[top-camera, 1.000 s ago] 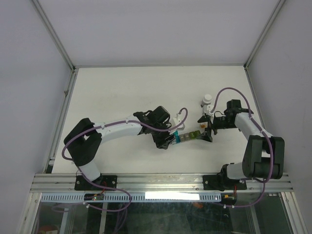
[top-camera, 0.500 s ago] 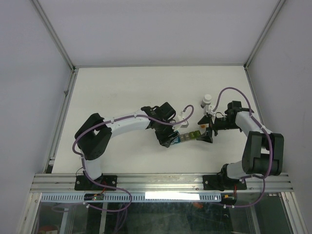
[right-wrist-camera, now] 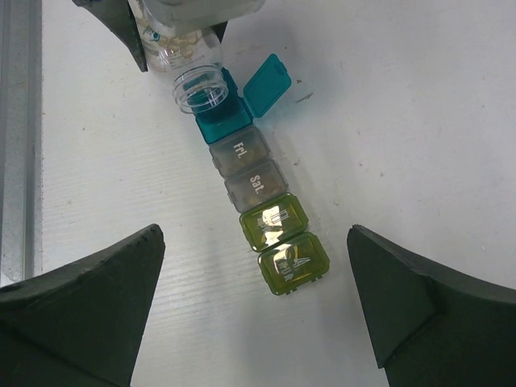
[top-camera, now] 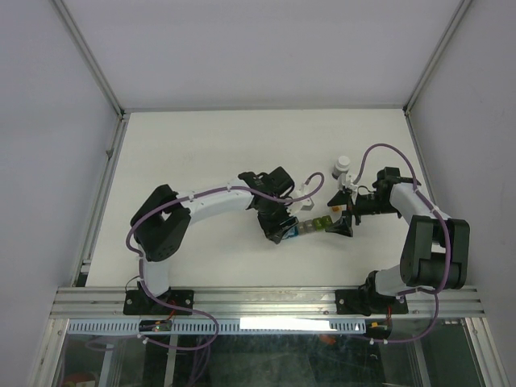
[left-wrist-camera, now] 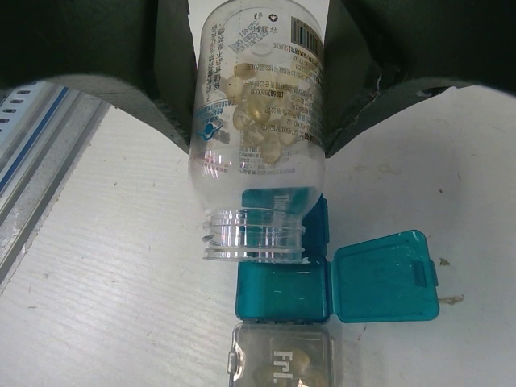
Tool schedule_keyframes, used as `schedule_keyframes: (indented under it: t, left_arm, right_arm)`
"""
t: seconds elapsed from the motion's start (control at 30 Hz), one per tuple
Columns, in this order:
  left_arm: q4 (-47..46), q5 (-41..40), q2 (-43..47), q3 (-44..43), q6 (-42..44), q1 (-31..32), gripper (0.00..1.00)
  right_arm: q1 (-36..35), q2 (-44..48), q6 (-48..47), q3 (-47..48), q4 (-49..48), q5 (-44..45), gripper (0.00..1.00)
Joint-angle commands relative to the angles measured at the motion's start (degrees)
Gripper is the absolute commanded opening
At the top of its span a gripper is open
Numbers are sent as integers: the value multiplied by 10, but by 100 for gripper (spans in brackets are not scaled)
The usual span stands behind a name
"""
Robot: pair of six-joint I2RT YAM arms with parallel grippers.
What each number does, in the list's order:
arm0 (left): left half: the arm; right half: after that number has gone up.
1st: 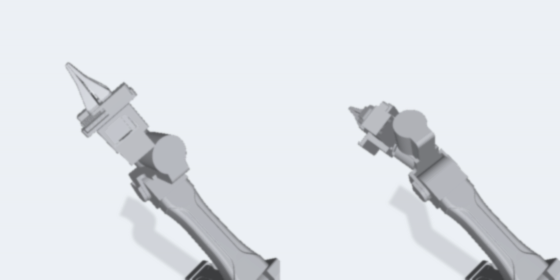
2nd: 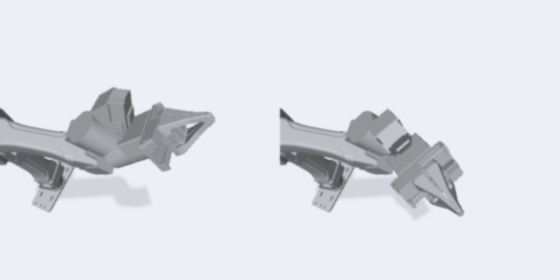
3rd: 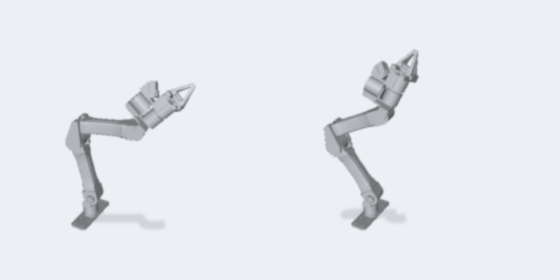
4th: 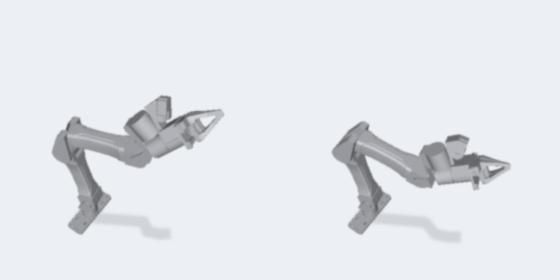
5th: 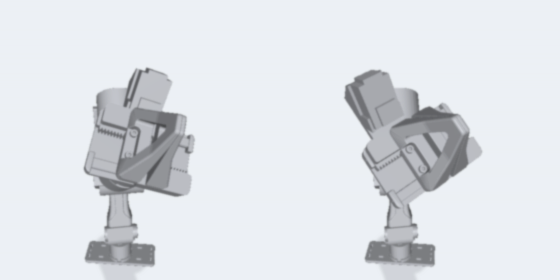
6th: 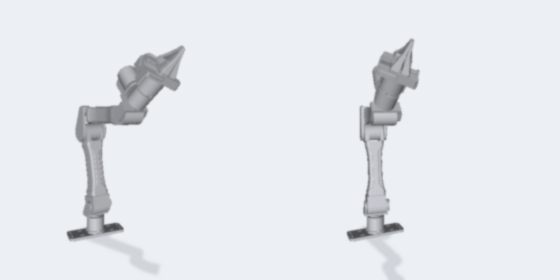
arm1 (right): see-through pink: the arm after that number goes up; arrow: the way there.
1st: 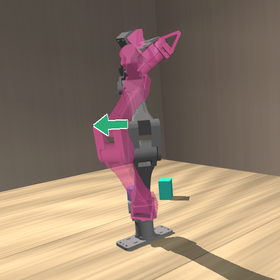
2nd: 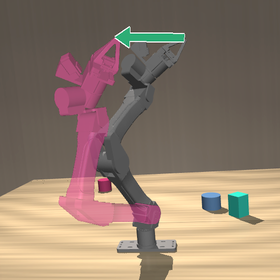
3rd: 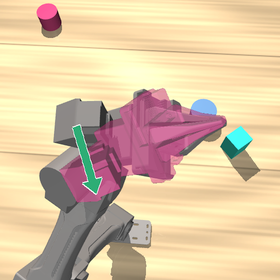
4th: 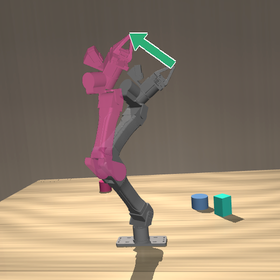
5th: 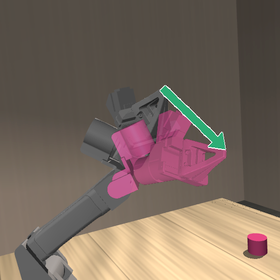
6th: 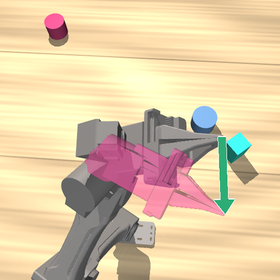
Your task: Sort the pills into containers
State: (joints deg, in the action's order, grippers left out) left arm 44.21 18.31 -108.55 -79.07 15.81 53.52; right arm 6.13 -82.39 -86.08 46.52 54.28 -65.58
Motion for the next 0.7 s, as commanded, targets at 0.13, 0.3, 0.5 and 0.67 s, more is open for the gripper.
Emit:
schedule_keyframes:
  t: [0.13,0.3,0.5,0.67]
  left_arm:
    - [29,-4,-13,-52,-12,-5,0]
    - [52,1,-25,-71,-20,-6,0]
    - [76,-1,-38,-89,-25,-9,0]
    - [77,-2,-40,-94,-25,-9,0]
  right_arm:
    - [5,-4,-16,23,12,-24,99]
    - [5,-4,-19,21,15,-24,99]
    - [5,-5,-25,23,20,-26,99]
    - [5,-8,-31,25,27,-27,99]
